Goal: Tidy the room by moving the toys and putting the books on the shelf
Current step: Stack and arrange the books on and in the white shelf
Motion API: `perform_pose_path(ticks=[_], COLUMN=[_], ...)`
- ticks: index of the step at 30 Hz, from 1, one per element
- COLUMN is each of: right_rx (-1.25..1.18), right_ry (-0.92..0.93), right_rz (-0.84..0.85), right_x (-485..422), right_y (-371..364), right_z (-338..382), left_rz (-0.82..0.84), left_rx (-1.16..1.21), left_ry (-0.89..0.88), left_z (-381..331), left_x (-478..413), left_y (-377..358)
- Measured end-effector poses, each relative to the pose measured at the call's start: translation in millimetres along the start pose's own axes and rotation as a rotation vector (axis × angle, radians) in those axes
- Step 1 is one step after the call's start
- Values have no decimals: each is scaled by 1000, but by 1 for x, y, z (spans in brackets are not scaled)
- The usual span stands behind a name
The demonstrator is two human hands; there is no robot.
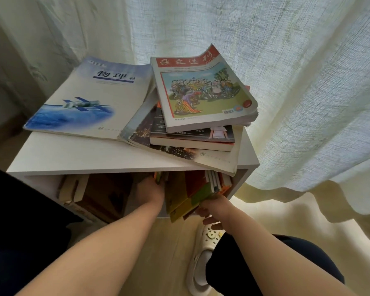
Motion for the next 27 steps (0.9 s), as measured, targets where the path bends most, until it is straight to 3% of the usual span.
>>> perform_pose_path(ticks=[11, 14, 20, 27], right_rx=[-35, -30, 1, -19], right_ry=[-48, -57, -53, -53], right_rz=[-18, -26, -20, -8], right_x=[-10, -13, -15, -16], right_y=[7, 7, 6, 5], right_z=[-10, -11, -8, -9], left_rz=[305, 344, 596, 658], left_rx=[74, 149, 322, 121], left_ry=[-143, -93, -24, -195], left_z=[-9, -5, -14, -26], left_x=[16, 14, 24, 27], left_y=[-76, -79, -102, -97])
Point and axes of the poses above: each hand's wrist, its own x-axis away from the middle knuckle, its own y-axis out of the back of the hand, z = x × y, the point moved 10 cm from there along -x, towards the middle knuckle, and after that the axes turned 7 degrees about x, right-handed, at the moved point
